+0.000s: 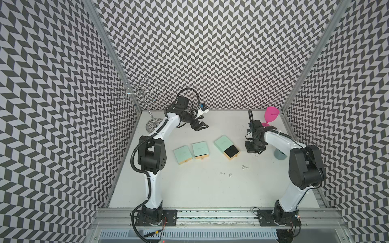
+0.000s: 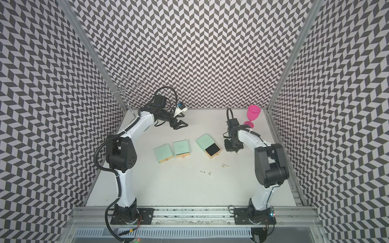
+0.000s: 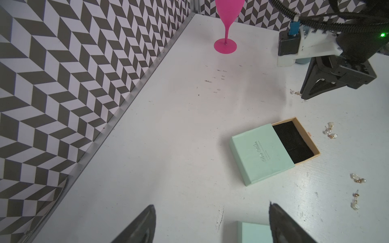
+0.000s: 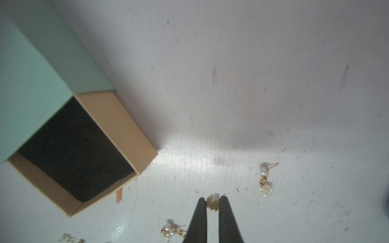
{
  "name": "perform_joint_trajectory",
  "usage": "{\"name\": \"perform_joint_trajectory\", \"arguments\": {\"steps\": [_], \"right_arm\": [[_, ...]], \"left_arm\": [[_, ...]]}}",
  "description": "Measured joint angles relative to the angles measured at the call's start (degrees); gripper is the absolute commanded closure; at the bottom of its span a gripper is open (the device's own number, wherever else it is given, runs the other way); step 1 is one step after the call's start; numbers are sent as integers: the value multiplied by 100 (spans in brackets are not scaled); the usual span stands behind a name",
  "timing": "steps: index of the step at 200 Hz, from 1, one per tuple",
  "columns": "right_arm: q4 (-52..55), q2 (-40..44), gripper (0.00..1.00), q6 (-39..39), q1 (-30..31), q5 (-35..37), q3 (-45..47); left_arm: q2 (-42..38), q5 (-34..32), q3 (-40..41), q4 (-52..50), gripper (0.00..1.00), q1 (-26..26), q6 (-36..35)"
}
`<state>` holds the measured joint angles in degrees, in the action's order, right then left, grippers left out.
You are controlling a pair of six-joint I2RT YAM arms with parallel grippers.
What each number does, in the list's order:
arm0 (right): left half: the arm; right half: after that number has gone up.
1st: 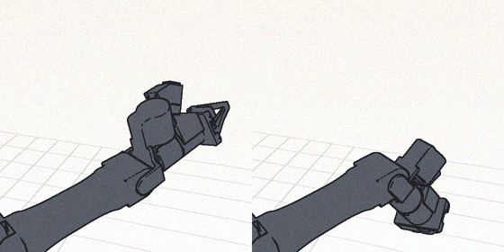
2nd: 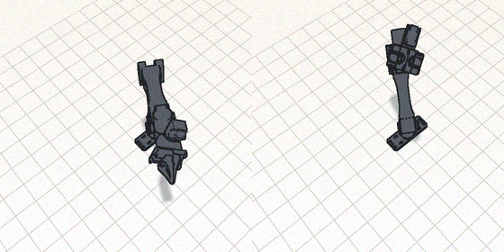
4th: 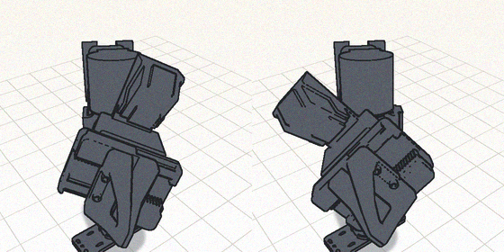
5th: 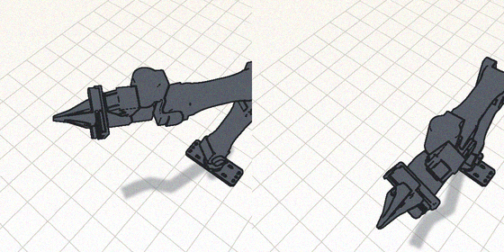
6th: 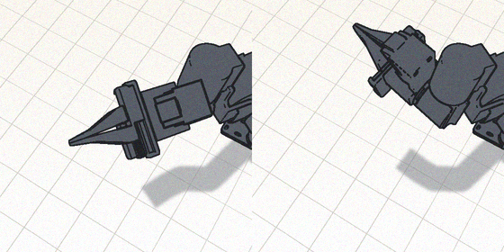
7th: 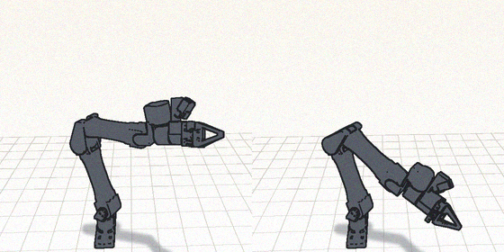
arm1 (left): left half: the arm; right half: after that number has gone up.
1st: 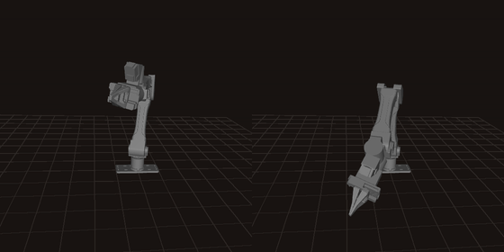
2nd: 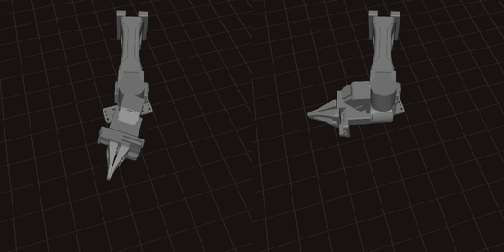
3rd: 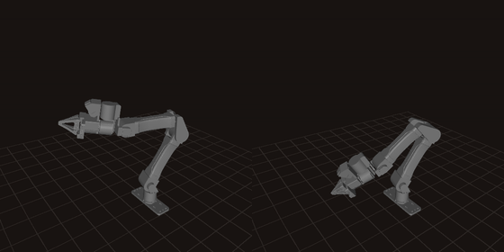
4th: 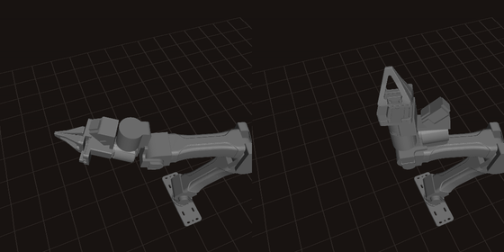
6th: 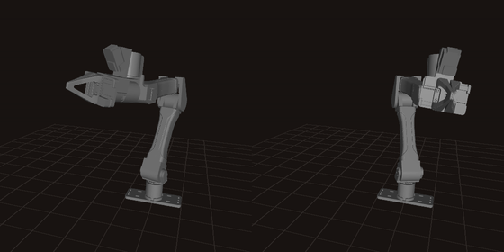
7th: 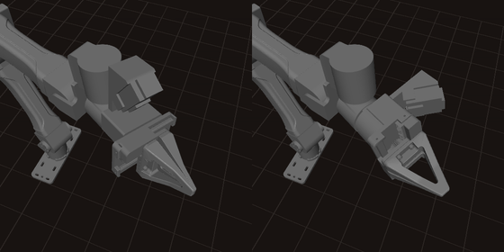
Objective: Place the earrings into the drawer-style jewelry box
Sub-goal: Pick up the earring from the center of the board, then insert the earring into the inner lining.
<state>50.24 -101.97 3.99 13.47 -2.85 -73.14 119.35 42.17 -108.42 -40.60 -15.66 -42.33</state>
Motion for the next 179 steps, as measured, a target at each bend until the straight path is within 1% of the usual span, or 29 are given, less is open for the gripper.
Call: {"name": "perform_joint_trajectory", "arguments": {"steps": [60, 87, 179], "right_arm": [[476, -26, 89, -7, 566, -168, -992], [601, -197, 89, -22, 750, -286, -1403], [855, -1231, 89, -114, 1314, -518, -1926]], "left_arm": [[-66, -13, 74, 2, 15, -52, -26], [-74, -9, 76, 15, 15, -74, -24], [-74, -11, 92, 109, 15, -68, -26]]}}
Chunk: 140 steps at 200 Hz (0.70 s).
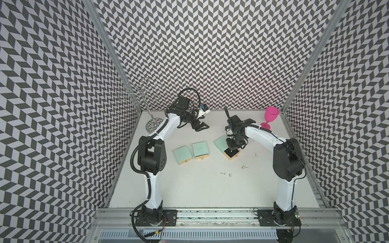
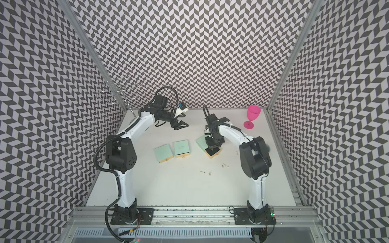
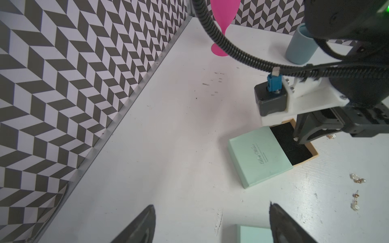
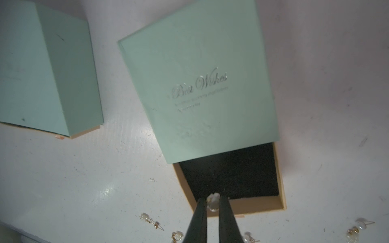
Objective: Place the earrings into the drawer-style jewelry box
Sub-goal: Insert the earring into the inner lining.
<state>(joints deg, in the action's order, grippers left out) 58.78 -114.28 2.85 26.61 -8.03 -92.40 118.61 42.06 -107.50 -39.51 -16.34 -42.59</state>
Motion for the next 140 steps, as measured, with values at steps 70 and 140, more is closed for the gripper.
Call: {"name": "perform_joint_trajectory", "arguments": {"steps": [70, 140], "right_arm": [[103, -345, 89, -44, 98, 149, -262], [162, -439, 89, -136, 98, 260, -304]], "left_arm": [[0, 2, 0, 2, 15, 101, -26], [0, 7, 0, 2, 14, 149, -28]]}}
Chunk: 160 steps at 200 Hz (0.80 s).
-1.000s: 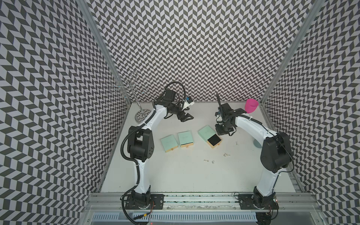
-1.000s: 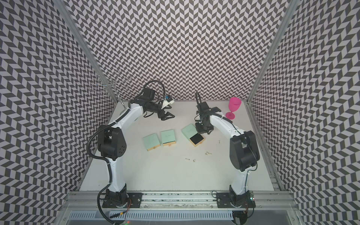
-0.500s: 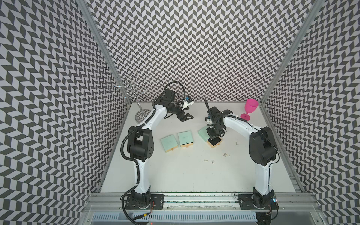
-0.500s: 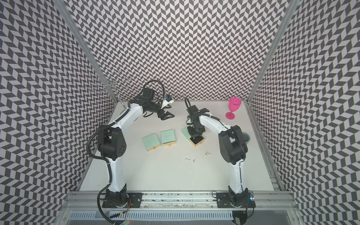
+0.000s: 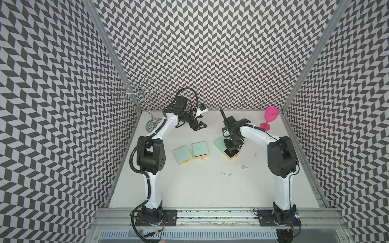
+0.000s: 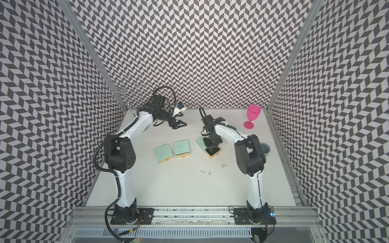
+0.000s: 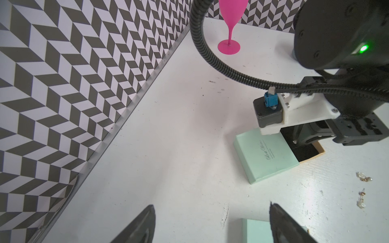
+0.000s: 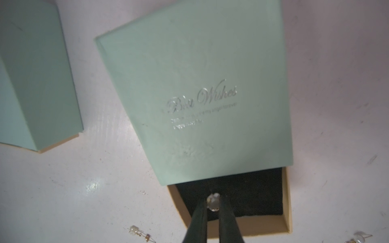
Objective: Place the earrings into the drawer-style jewelry box
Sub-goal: Insert the earring into the inner lining.
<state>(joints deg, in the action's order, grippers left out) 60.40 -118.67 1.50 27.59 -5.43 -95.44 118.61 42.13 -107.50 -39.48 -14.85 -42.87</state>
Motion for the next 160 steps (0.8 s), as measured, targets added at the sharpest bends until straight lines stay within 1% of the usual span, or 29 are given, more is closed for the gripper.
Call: {"name": "perform_joint_trajectory", "arguments": {"steps": [69, 105, 134, 160], "right_arm": [[2, -96, 88, -24, 37, -39, -44], [-13, -170, 85, -44, 42, -35, -83], [-13, -173, 79, -57, 42, -31, -83], [-11, -173, 78, -66, 44, -22, -83]], "left_arm": [[0, 0, 0, 0, 14, 0, -13], [0, -2, 0, -2, 14, 0, -15], [0, -2, 0, -2, 14, 0, -33], [0, -2, 0, 0, 14, 0, -61]]}}
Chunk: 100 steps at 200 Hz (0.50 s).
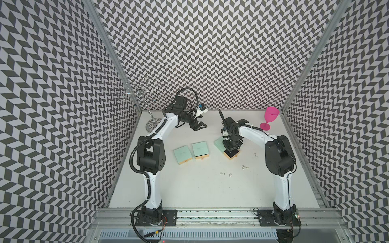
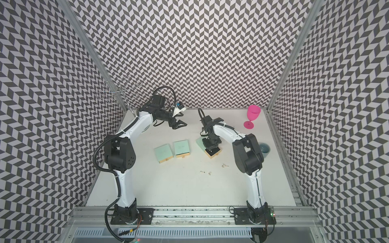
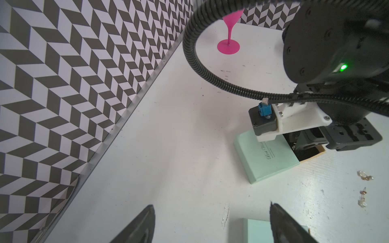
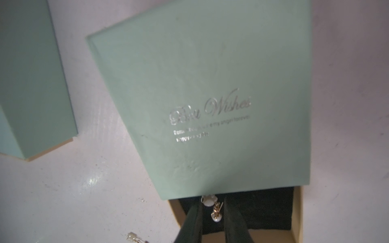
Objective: Place the earrings into the drawer-style jewelry box
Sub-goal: Insert the earring into the inner lining.
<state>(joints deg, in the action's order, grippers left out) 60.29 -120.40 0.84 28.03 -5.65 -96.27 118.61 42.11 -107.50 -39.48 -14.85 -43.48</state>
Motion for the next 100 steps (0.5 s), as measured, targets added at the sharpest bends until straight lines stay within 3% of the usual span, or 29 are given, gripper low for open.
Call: {"name": "perform_joint_trajectory", "arguments": {"steps": [100], "right_arm": [[70, 4, 97, 31, 9, 177, 0]], "left_arm": [[0, 0, 0, -2, 14, 0, -44]]}}
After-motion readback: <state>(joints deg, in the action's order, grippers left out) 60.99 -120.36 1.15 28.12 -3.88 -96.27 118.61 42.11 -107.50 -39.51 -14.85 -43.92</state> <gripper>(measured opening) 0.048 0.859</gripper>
